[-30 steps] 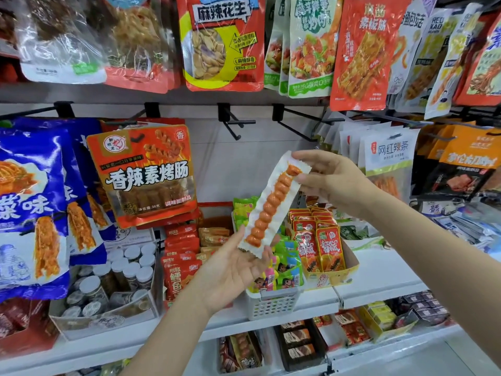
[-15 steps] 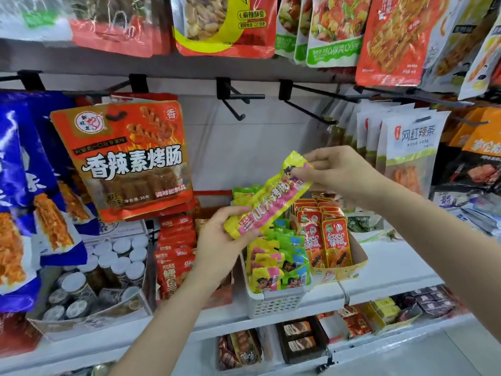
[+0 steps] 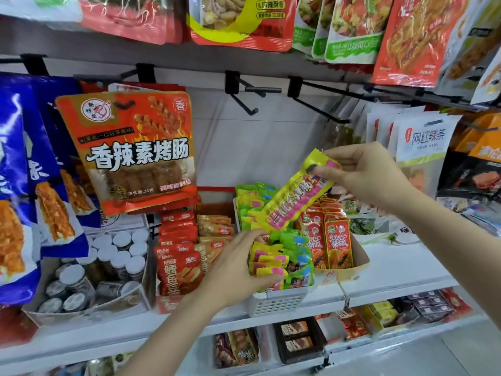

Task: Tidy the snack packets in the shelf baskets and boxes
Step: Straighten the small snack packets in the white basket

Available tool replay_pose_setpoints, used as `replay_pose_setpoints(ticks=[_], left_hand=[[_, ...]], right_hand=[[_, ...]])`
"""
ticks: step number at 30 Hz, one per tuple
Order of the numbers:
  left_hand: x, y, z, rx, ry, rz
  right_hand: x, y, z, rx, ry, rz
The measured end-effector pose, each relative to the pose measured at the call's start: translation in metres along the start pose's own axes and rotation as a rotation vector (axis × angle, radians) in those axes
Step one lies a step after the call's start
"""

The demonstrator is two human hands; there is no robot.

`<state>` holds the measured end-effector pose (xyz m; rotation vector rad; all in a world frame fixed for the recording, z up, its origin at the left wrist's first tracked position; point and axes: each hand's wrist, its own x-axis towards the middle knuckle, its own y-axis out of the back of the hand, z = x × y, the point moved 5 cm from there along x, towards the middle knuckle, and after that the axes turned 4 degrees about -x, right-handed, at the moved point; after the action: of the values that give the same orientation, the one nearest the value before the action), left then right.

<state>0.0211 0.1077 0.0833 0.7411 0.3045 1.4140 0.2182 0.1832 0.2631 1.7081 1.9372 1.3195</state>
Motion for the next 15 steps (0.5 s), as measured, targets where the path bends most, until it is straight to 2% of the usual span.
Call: replay_pose_setpoints(ticks=[4, 7, 11, 15], left_hand=[[-0.006, -0.005, 0.001, -0.011, -0.022, -0.015], [-0.012, -0.006, 0.002, -0.014, -0.059, -0.014], [-0.014, -0.004, 0.003, -0.043, -0.065, -0.009], [-0.011, -0.003, 0.003, -0.023, -0.049, -0.014]], right_hand=[[-0.001, -0.014, -0.004, -0.029, 0.039, -0.014], [-0.002, -0.034, -0.007, -0.171, 0.099, -0.039], [-0.006, -0.081, -0.002, -0.341, 0.13, -0.188], [-0.014, -0.122, 0.004, -0.384, 0.108, -0.347]])
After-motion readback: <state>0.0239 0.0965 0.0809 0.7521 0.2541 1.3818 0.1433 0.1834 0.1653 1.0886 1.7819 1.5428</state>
